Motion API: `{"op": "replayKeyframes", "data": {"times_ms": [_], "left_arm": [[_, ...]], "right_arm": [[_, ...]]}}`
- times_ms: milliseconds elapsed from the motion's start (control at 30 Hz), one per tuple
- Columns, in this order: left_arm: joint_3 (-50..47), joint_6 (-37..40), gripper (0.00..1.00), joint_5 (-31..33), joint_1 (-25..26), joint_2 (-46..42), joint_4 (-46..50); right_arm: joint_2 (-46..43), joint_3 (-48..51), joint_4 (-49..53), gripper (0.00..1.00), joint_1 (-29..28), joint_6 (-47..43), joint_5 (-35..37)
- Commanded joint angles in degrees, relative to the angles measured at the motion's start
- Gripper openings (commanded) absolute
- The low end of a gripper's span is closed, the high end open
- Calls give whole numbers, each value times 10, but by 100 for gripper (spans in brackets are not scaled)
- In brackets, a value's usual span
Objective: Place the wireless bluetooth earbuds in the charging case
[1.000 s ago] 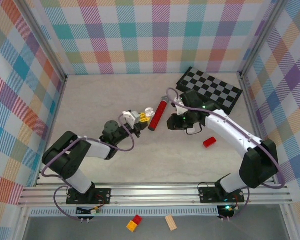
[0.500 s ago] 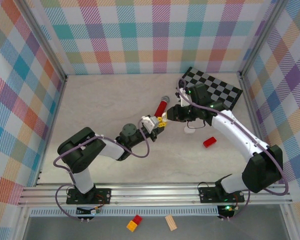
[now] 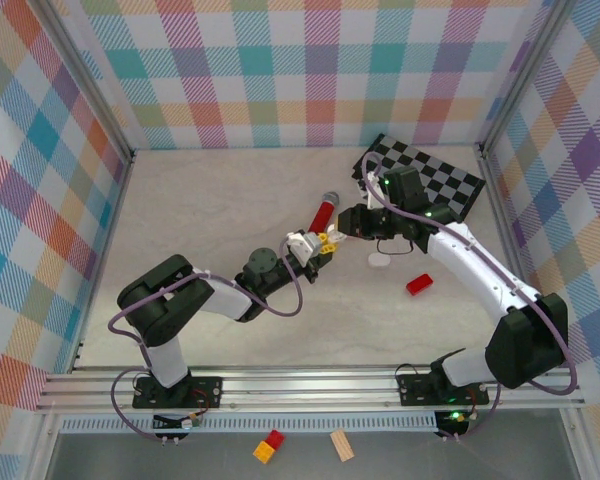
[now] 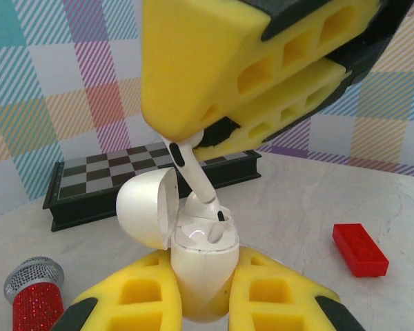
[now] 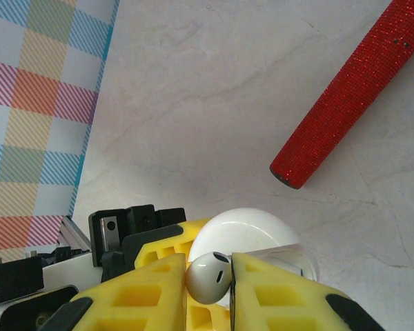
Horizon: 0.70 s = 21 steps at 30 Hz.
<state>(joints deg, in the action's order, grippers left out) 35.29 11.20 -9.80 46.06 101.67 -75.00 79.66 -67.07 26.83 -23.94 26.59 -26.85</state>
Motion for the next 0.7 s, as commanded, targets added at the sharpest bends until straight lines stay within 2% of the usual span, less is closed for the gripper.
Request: {"op": "replayKeyframes", "data": {"times_ms": [0, 667], "left_arm": [[21, -14, 0, 0, 5, 8, -17], [26, -39, 0, 11, 4, 5, -20]], "right_arm": [[-9, 7, -20, 22, 4, 6, -19], [-4, 11, -12, 22, 5, -3, -1]]}}
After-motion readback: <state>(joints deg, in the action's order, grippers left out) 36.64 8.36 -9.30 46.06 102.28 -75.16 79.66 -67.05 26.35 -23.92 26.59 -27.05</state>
